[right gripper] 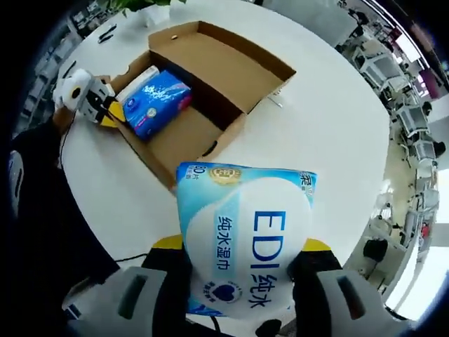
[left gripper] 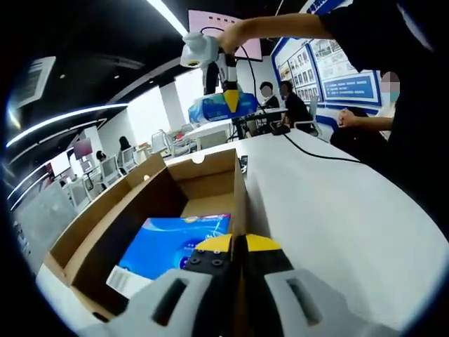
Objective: Operate the shoe box by opening the lid, removing the specified soft item, and placing it in the target area until the item is outside and the box remains undamaged.
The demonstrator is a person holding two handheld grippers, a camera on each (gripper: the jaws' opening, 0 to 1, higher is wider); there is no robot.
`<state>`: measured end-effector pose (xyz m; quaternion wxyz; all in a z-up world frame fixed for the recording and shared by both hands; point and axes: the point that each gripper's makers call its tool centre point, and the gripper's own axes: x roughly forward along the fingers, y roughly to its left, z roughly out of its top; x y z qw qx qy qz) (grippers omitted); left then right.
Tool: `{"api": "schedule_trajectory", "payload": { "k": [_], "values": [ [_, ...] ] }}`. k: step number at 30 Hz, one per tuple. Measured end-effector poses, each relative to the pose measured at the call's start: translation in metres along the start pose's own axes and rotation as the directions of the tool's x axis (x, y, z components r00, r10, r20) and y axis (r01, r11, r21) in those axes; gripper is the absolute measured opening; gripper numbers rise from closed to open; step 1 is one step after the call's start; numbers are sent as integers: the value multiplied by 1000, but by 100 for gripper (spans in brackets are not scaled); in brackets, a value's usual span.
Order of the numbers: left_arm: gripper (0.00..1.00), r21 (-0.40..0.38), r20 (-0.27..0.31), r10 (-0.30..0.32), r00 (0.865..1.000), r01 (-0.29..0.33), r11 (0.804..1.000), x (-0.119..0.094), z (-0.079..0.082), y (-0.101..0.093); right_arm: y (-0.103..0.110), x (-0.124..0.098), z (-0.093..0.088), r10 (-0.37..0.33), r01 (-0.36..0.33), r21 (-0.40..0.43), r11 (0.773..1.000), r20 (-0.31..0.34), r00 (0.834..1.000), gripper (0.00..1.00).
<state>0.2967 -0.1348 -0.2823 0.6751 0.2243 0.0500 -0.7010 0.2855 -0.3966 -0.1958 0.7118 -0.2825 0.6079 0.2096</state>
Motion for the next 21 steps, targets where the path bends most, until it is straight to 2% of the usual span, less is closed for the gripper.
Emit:
{"api": "schedule_trajectory", "payload": {
  "k": [4, 6, 8, 10, 13, 14, 16, 19, 21],
  "values": [
    [4, 0, -1, 0, 1000, 0, 1000, 0, 0, 0, -8, 6, 2, -50, 51, -101, 994, 13, 999, 58],
    [4, 0, -2, -1, 1000, 1, 1000, 0, 0, 0, -10, 9, 2, -49, 51, -114, 992, 18, 999, 58],
    [4, 1, -2, 0, 1000, 0, 1000, 0, 0, 1, -13, 11, 5, -40, 48, -183, 982, 47, 998, 58],
    [4, 2, -3, 0, 1000, 0, 1000, -1, 0, 0, -10, 13, 2, -20, 29, -248, 968, 38, 999, 58],
    [4, 3, -4, -2, 1000, 2, 1000, -1, 0, -1, -10, 18, 0, -25, 33, -283, 959, 31, 999, 58],
    [4, 4, -4, -2, 1000, 2, 1000, -1, 0, -1, -12, 20, 0, -33, 39, -322, 946, 24, 999, 58],
    [4, 5, -5, -1, 1000, 1, 1000, -1, 0, -1, -13, 24, 0, -31, 42, -356, 934, 35, 999, 58],
    [4, 7, -7, 0, 1000, 0, 1000, -1, 0, -2, -13, 28, 1, -4, 24, -358, 933, 57, 998, 58],
    [4, 6, -8, 0, 1000, 0, 1000, -1, 0, -1, -14, 31, 0, 0, 18, -371, 928, 50, 999, 58]
  ]
}}
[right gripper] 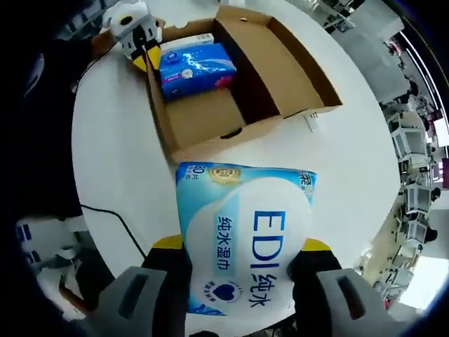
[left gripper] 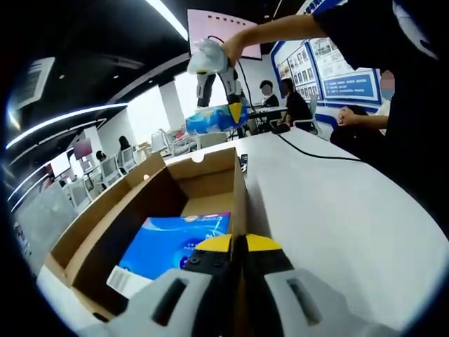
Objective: Operate the shoe box by opening the lid, removing the specified soft item, and placing it in the target area until the item is outside and the box remains undamaged.
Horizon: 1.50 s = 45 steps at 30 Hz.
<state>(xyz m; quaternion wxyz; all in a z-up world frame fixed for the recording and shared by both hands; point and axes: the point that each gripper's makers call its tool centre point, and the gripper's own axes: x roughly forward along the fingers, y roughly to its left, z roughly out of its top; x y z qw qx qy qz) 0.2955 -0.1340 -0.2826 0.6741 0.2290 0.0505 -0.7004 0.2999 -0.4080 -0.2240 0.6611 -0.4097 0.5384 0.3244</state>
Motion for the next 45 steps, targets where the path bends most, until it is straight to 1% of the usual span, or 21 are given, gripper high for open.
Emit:
{"api": "schedule_trajectory", "payload": {
  "k": [1, 2, 3, 4, 7, 10, 11, 15, 22, 24, 28, 30, 32, 33, 37, 45],
  "values": [
    [4, 1, 0, 1, 1000, -1, 1000, 0, 0, 0, -3, 2, -1, -3, 3, -39, 999, 3, 1000, 58],
    [4, 1, -1, 1, 1000, -1, 1000, 0, 0, 0, -3, 4, -3, -2, 1, -62, 998, -11, 1000, 58],
    [4, 1, -1, 0, 1000, 0, 1000, 0, 0, 0, -4, 6, -4, -1, 0, -59, 998, -11, 1000, 58],
    [4, -3, -2, 0, 1000, 0, 1000, 0, 0, 1, -4, 9, -6, 6, -7, -71, 997, -21, 1000, 58],
    [4, -2, -6, -7, 1000, 7, 1000, 1, -1, 0, -5, 15, -7, 7, -9, -96, 995, -21, 1000, 58],
    [4, -9, -23, -20, 1000, 20, 1000, 2, -2, -1, -5, 24, -8, 6, -8, -114, 993, -19, 1000, 58],
    [4, -8, -28, -22, 999, 22, 1000, 2, -3, -1, -3, 27, -9, 19, -22, -128, 992, -24, 1000, 58],
    [4, -13, -53, -31, 998, 31, 999, 2, -5, -2, -2, 36, -10, 16, -18, -148, 989, -20, 1000, 58],
    [3, -31, -56, -43, 997, 42, 999, 3, -5, -2, -2, 46, -9, 31, -31, -151, 988, 3, 1000, 58],
    [3, -41, -60, -52, 997, 49, 998, 3, -5, -1, -2, 49, -9, 34, -32, -164, 986, 5, 999, 58],
    [3, -45, -57, -63, 996, 61, 997, 3, -5, -2, 0, 54, -13, 49, -50, -180, 982, -9, 999, 58],
    [3, -37, -51, -66, 997, 64, 997, 3, -5, -2, -1, 57, -16, 52, -55, -175, 983, -21, 998, 58],
    [3, -27, -53, -72, 996, 70, 997, 3, -5, -2, -1, 61, -18, 49, -54, -198, 979, -33, 998, 57],
    [3, -37, -53, -72, 996, 70, 997, 3, -5, -2, -1, 62, -19, 49, -56, -206, 977, -36, 998, 57],
    [3, -33, -52, -71, 996, 69, 997, 3, -5, -2, 1, 70, -22, 68, -79, -209, 975, -57, 996, 58],
    [3, -30, -49, -70, 996, 69, 997, 4, -4, -3, 0, 81, -29, 69, -89, -241, 967, -91, 993, 58]
  ]
}}
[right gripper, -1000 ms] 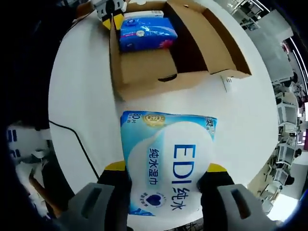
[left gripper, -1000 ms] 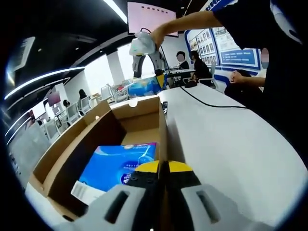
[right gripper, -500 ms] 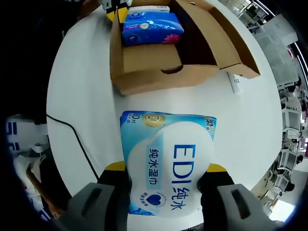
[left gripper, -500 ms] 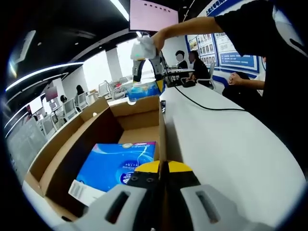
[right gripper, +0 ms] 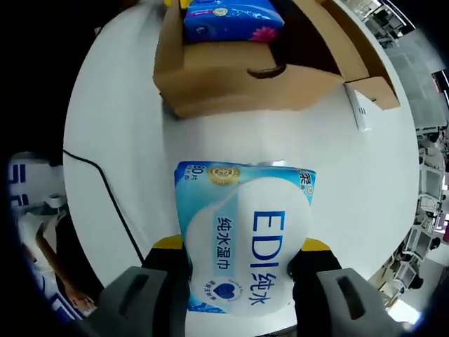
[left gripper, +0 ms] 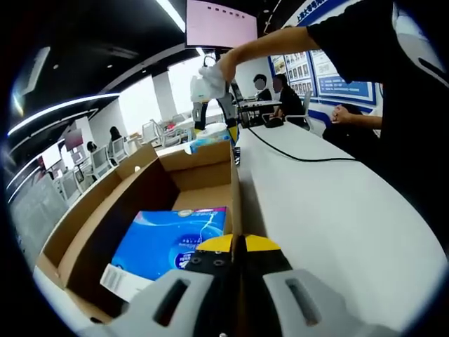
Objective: Operate the shoe box by opening the lid, removing the specified soft item, and placing it in the target area until the item is outside and the box remains undamaged.
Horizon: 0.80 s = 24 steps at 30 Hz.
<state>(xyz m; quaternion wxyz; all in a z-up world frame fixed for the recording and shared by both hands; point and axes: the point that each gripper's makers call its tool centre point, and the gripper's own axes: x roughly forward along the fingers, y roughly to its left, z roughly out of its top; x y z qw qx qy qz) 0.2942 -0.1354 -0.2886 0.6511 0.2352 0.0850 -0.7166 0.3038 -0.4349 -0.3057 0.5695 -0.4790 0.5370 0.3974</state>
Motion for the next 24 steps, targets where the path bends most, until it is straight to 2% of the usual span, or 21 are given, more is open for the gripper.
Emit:
{"api": "schedule_trajectory", "payload": {
  "k": [6, 12, 15, 17, 24],
  "values": [
    [3, 3, 2, 1, 1000, -1, 1000, 0, 0, 0, -3, 7, 2, -1, 1, -26, 1000, -2, 1000, 58],
    [3, 4, 2, 2, 1000, -2, 1000, 0, 0, 1, 0, 19, 1, 33, -33, -43, 999, -14, 999, 57],
    [3, 5, 3, 2, 1000, -2, 1000, -1, 0, 0, -2, 14, 0, 31, -32, -57, 998, -19, 999, 57],
    [3, 6, 3, 2, 1000, -2, 1000, 0, 0, 0, -4, 12, -1, 27, -28, -35, 999, -25, 999, 57],
    [3, 12, 5, 3, 1000, -3, 1000, 0, 0, 0, 0, 15, 2, 41, -42, -29, 999, -42, 998, 57]
  ]
}}
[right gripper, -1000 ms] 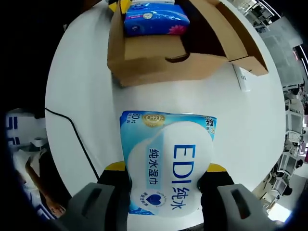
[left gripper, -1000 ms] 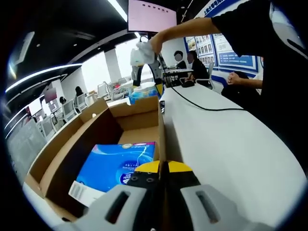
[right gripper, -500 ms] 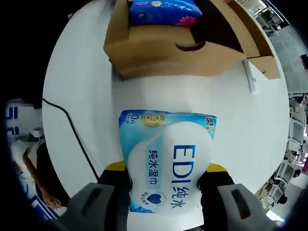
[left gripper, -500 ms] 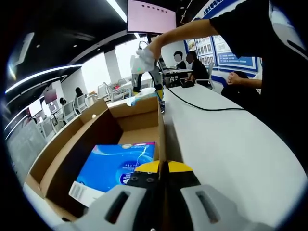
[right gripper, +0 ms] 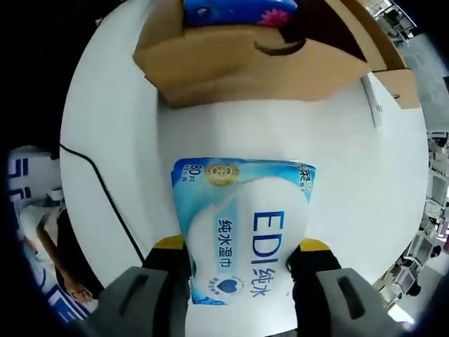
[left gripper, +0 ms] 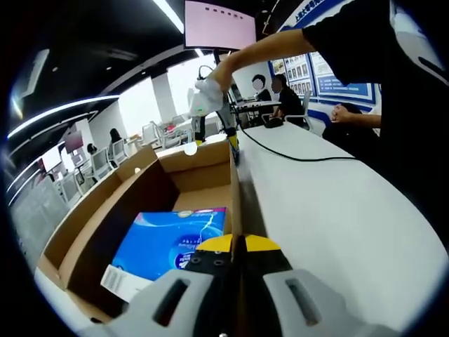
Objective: Operate the shoe box by opening the lid, removing the specified soft item, and placing it in the target area until the item is outside and the box remains undamaged.
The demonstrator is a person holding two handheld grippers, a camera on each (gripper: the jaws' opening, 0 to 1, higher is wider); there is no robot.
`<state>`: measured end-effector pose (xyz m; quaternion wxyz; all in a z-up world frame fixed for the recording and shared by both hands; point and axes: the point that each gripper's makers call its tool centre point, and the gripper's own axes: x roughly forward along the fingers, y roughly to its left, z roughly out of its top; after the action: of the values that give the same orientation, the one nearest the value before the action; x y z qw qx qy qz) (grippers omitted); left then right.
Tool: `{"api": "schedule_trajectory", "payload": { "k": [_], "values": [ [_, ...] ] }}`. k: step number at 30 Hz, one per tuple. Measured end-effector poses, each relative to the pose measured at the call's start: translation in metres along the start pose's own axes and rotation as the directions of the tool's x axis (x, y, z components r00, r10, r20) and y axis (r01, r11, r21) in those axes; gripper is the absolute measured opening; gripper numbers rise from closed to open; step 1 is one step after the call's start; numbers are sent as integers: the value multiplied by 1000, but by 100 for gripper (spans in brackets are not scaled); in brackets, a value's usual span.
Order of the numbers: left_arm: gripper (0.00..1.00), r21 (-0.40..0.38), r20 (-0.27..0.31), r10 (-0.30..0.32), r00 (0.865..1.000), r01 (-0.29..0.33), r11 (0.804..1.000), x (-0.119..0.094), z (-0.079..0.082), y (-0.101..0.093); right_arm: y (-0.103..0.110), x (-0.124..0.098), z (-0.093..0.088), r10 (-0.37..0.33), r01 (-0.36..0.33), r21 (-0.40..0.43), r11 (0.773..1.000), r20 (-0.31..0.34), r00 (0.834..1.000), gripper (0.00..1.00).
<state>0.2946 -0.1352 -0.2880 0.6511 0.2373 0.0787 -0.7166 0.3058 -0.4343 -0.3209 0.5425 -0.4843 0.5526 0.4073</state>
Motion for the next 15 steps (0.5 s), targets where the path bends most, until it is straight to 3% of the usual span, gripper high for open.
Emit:
{"api": "schedule_trajectory", "payload": {
  "k": [12, 15],
  "values": [
    [3, 1, 1, 3, 1000, -3, 1000, 0, 0, 0, 0, 2, -1, -6, 6, -5, 1000, 7, 1000, 60],
    [3, 1, 1, 3, 1000, -3, 1000, 0, 0, 0, -6, 0, -2, -47, 47, 18, 999, 9, 999, 66]
  ]
}}
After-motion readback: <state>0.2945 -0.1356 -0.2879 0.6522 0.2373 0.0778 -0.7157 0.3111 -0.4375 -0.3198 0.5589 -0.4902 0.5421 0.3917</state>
